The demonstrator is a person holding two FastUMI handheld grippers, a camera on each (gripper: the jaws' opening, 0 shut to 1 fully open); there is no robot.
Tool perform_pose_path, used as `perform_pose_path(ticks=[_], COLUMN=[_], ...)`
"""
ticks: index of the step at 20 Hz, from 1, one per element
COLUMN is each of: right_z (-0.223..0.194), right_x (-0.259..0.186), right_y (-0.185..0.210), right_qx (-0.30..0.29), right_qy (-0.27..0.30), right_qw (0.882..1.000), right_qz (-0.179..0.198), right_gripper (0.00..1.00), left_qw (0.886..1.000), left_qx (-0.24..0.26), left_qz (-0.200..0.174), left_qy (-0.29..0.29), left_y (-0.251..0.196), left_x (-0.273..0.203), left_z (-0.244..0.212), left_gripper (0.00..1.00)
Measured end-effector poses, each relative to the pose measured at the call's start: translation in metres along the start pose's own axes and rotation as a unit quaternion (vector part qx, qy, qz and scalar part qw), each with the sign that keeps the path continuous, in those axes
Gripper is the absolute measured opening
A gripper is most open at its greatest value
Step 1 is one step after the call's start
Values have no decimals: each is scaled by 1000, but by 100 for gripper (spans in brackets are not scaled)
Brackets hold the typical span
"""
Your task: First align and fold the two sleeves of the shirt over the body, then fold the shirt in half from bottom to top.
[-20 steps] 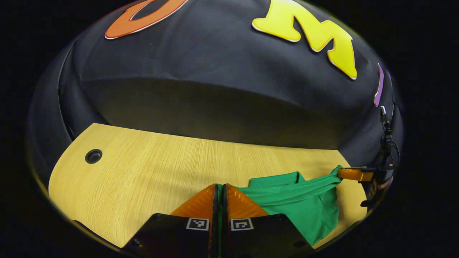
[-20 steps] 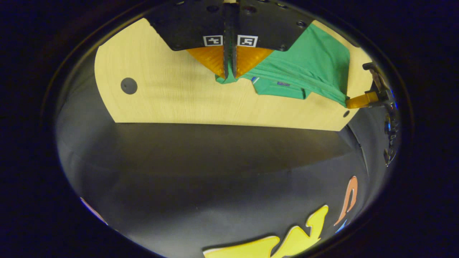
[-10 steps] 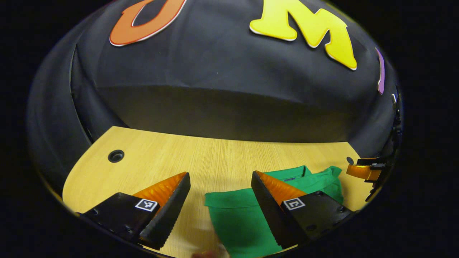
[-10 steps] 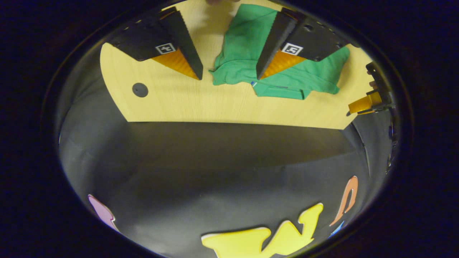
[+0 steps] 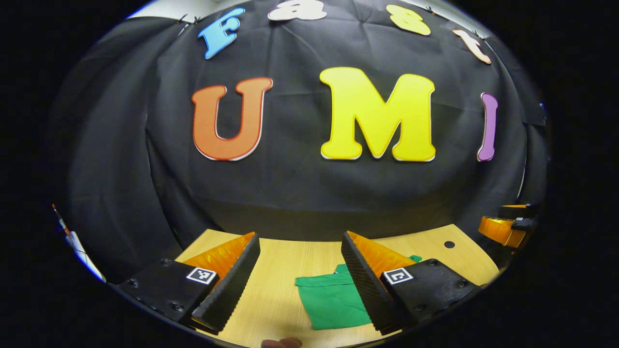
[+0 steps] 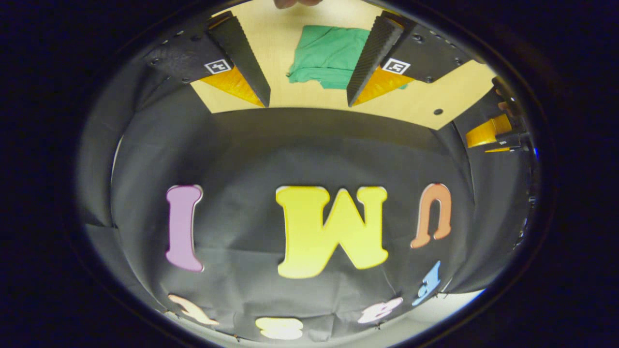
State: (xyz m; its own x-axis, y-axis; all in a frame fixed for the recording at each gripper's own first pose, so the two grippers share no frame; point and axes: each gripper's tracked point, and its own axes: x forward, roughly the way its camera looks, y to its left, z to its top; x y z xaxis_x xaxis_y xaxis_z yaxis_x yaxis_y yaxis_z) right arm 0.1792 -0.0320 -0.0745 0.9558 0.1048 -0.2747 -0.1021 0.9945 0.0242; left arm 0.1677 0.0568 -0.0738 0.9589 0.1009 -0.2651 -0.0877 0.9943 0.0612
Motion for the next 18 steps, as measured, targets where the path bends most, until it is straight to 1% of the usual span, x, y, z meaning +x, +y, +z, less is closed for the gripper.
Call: perform_pose_path(ticks=[1,2,3,4,6,8,10,12,13,18], right_z=[8,13,16,16,17,16,19,19,18,18], right_x=[-22,-43,-63,-88,-122,-155,-174,-188,-194,-203], right_y=[8,15,20,27,37,41,45,51,56,57], right_qx=[2,5,4,-1,-4,-7,-16,-17,-14,-14], right_qy=[-14,-26,-36,-46,-59,-68,-78,-85,-87,-90], right_qw=[1000,1000,999,999,998,998,997,996,996,996], right_qz=[6,7,5,3,1,-10,-16,-15,-13,-3], right_gripper=[97,94,97,96,97,96,99,98,98,98], left_qw=[1000,1000,999,998,997,996,996,996,995,995], left_qx=[4,8,13,20,30,26,25,19,10,4], left_qz=[0,-5,-10,-20,-34,-53,-59,-66,-75,-65], left_qy=[-12,-24,-37,-53,-67,-60,-62,-63,-63,-74], left_y=[-2,-4,-7,-12,-23,-38,-46,-53,-58,-63], left_x=[-24,-46,-69,-96,-131,-166,-182,-193,-197,-208], left_z=[12,23,31,39,44,34,34,33,35,47], left_gripper=[100,100,100,100,100,100,100,100,100,100])
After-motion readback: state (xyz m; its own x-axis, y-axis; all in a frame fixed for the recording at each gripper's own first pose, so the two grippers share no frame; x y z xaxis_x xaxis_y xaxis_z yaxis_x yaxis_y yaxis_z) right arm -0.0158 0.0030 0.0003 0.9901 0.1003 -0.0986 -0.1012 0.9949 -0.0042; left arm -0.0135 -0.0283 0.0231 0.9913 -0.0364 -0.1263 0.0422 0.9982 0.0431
